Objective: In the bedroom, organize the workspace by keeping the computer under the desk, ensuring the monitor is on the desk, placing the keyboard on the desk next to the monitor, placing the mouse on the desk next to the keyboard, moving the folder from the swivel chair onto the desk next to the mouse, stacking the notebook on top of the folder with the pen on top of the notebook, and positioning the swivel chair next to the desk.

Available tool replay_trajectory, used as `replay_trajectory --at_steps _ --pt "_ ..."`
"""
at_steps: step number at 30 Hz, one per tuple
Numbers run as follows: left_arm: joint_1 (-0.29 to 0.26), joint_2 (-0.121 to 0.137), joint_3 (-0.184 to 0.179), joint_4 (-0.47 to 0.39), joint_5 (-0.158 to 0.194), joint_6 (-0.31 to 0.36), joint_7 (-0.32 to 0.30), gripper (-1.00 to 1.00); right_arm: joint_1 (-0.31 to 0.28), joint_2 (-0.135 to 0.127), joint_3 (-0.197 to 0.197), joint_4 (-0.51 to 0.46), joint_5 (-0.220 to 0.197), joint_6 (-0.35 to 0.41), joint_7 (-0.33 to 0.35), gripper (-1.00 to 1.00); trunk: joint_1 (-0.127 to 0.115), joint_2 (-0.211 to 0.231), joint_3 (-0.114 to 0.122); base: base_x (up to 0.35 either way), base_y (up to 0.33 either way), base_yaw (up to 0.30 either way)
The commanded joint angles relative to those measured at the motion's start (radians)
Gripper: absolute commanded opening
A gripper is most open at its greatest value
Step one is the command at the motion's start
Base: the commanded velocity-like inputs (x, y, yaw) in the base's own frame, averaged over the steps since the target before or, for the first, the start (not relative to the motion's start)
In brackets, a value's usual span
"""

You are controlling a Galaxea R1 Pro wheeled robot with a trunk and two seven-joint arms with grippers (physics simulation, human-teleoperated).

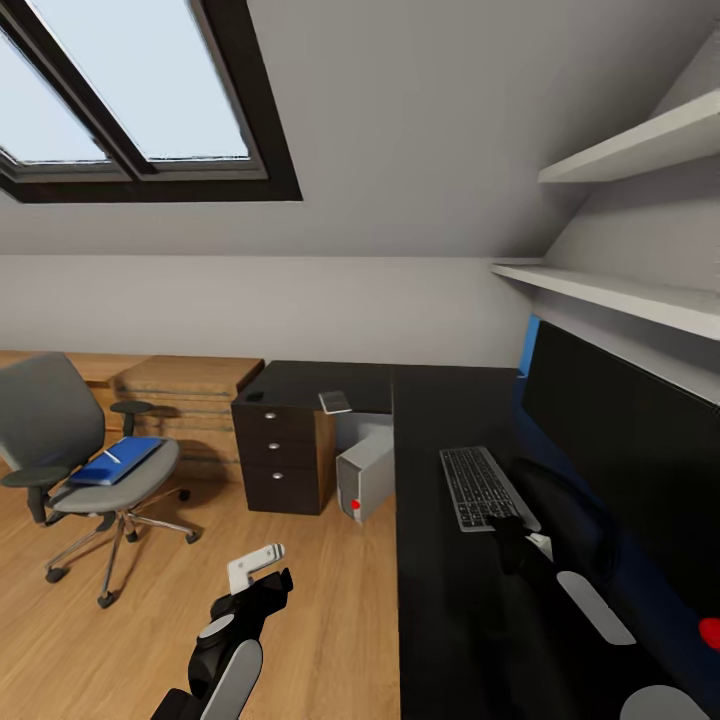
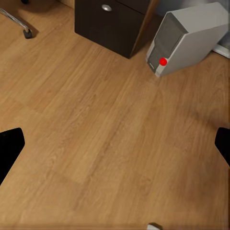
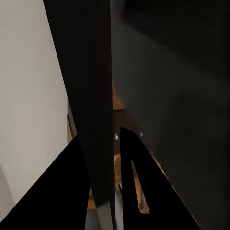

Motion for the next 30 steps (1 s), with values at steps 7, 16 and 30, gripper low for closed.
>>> replay_trajectory --at_steps 7,16,30 --pt "-0.001 0.000 0.000 0.000 0.007 0.003 0.008 1.00 -0.001 -0.001 0.001 0.011 -0.009 0.000 0.001 -1.00 0.000 -0.001 -0.001 -0.005 -0.129 0.000" --pt "-0.001 0.001 0.001 0.000 0.008 0.005 0.008 1.00 -0.001 0.000 0.002 0.015 -0.009 -0.003 0.002 -1.00 0.000 -0.001 -0.001 -0.019 -0.079 0.000" --pt "-0.001 0.000 0.004 0.000 0.007 0.006 0.010 1.00 -0.001 0.006 0.004 0.015 -0.009 -0.034 0.003 -1.00 0.000 -0.001 -0.001 0.000 -0.002 0.000"
